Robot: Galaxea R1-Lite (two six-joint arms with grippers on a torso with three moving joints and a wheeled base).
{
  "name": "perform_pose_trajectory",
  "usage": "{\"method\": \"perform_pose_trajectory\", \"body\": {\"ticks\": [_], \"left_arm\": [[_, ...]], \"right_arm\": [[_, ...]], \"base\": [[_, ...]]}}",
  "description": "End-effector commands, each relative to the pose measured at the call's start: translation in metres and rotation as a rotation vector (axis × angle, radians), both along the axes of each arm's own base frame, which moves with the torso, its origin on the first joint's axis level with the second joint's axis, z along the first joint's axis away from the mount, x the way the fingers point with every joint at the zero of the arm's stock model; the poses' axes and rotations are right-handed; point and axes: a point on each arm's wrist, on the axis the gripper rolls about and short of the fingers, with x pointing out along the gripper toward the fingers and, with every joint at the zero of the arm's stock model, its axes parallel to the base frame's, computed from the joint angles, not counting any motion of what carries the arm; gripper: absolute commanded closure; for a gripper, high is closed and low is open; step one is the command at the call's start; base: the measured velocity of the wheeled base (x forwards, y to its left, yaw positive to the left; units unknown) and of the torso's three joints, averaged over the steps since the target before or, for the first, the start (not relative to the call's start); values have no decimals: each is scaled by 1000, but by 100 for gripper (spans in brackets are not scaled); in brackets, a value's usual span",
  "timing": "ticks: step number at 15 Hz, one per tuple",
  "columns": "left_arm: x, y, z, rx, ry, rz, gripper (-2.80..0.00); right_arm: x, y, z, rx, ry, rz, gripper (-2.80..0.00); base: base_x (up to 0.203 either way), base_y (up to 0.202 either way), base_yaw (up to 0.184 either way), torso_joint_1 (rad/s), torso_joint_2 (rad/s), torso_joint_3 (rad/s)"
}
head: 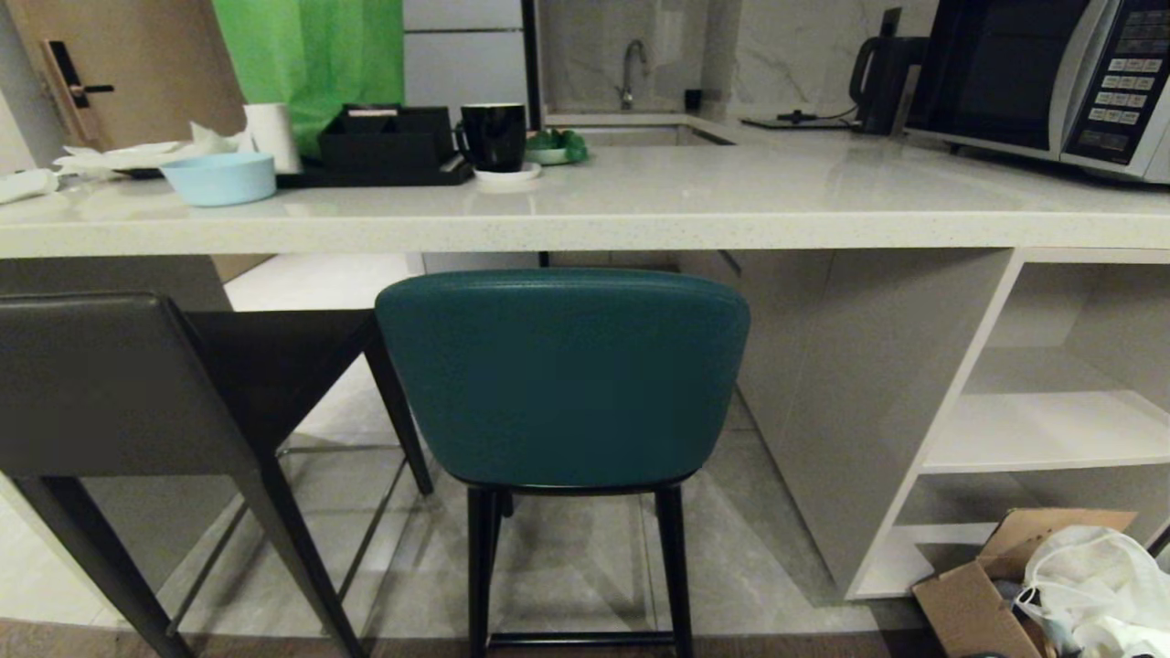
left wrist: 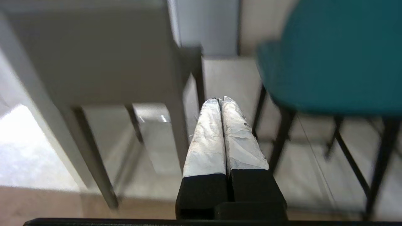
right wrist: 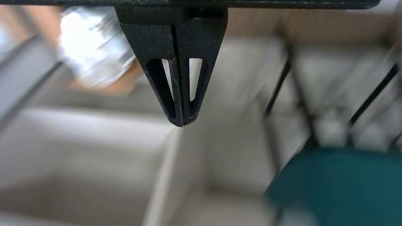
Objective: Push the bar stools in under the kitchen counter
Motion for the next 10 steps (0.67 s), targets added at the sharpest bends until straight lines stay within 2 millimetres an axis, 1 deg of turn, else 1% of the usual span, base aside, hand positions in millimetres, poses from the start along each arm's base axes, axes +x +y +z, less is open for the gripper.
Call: {"method": "perform_pose_trajectory", "body": {"ticks": [1,3,4,5,6,7,8,10], "left_arm": [[-6,0,-23,3,4,-20,0],[0,-1,-38,4,64,-29,0],[4,-1,-47,5,94,-25,0],[8,-1,-56,5,110,-27,0],[11,-1,-61,1,82,-45,0],[13,-1,-63,-6,78,-60,0],[13,-1,-68,-16,124,-67,0],[13,-2,-67,-11,117,-81,0]], "right_arm": [[1,2,-23,0,21,52,0],[17,2,-49,-12,54,76,0],[20,3,-51,-8,-1,91,0],[21,4,-51,-3,-15,136,0],[21,4,-51,7,-12,164,0],[21,4,-51,35,-9,169,0],[21,4,-51,76,-4,168,0],[21,4,-51,53,-6,163,0]], "base": [[0,0,0,0,0,0],[0,0,0,0,0,0],[0,0,0,0,0,0],[0,0,0,0,0,0],[0,0,0,0,0,0],[0,0,0,0,0,0],[0,0,0,0,0,0],[0,0,0,0,0,0]]}}
